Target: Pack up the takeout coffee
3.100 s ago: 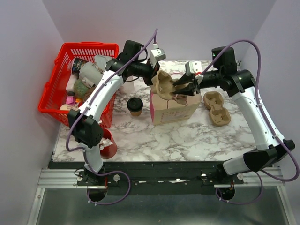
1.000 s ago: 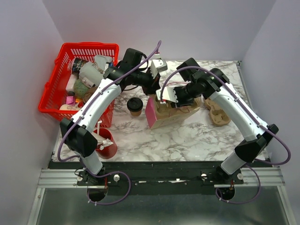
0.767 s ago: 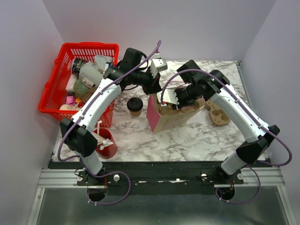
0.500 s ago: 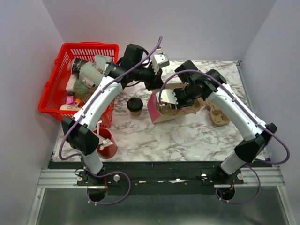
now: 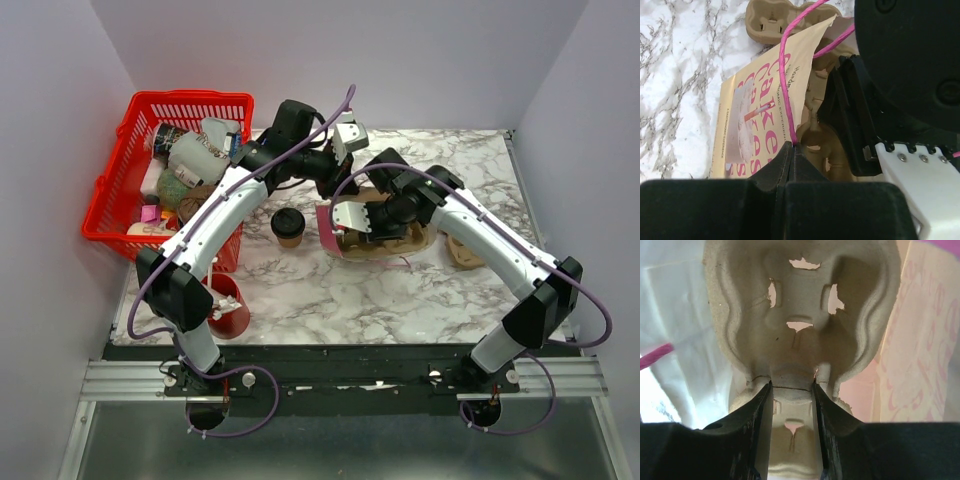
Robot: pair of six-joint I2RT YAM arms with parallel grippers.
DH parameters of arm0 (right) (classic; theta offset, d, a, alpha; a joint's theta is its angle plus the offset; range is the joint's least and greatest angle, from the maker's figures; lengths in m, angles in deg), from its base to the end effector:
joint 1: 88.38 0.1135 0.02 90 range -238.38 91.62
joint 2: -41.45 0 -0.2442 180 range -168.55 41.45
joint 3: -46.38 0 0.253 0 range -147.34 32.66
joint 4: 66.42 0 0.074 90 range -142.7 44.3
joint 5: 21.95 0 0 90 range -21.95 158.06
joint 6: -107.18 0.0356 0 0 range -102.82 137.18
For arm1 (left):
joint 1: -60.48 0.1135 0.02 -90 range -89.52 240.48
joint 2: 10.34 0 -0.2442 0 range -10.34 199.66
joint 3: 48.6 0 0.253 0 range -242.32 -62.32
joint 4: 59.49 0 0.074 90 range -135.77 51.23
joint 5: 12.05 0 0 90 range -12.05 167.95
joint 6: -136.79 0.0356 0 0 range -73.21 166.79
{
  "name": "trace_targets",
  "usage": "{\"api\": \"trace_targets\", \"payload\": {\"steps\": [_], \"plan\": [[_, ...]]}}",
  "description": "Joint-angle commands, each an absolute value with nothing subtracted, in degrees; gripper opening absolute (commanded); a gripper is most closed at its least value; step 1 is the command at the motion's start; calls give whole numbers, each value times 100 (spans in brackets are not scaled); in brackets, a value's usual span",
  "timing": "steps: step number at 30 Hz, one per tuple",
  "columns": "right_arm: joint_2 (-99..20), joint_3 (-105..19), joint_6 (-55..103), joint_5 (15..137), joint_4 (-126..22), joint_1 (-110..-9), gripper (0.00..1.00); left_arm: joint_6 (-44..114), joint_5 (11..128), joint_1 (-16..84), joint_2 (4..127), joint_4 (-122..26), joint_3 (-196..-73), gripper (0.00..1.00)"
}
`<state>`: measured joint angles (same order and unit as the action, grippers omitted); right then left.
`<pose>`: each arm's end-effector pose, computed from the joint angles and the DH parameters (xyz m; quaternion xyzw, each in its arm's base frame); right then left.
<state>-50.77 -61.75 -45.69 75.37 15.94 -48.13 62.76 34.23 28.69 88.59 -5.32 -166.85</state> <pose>0.2386 0.2079 0.3267 -0.7733 0.5972 0.0213 0.2120 0.3088 -0.2203 0.3815 0.4906 0.6825 -0.3860 0.3801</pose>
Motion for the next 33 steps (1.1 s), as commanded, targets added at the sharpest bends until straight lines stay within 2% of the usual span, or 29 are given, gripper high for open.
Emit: {"api": "trace_targets", "payload": {"steps": [1, 15, 25, 33], "plan": [[-4697, -5805, -4215, 7342, 586, -4768, 1, 6278, 3163, 2875, 8739, -499, -16656, 0], [-3774, -4759, -4469, 8229, -638, -4768, 1, 6498, 3207, 2884, 8774, -121, -16787, 0], [-4046, -4671, -4680, 8772, -269, -4804, 0, 6788, 3111, 2875, 8757, 187, -16796, 0], [-4116, -4451, -4926, 9135, -533, -4891, 1, 6937, 3110, 2875, 8757, 301, -16840, 0]]}}
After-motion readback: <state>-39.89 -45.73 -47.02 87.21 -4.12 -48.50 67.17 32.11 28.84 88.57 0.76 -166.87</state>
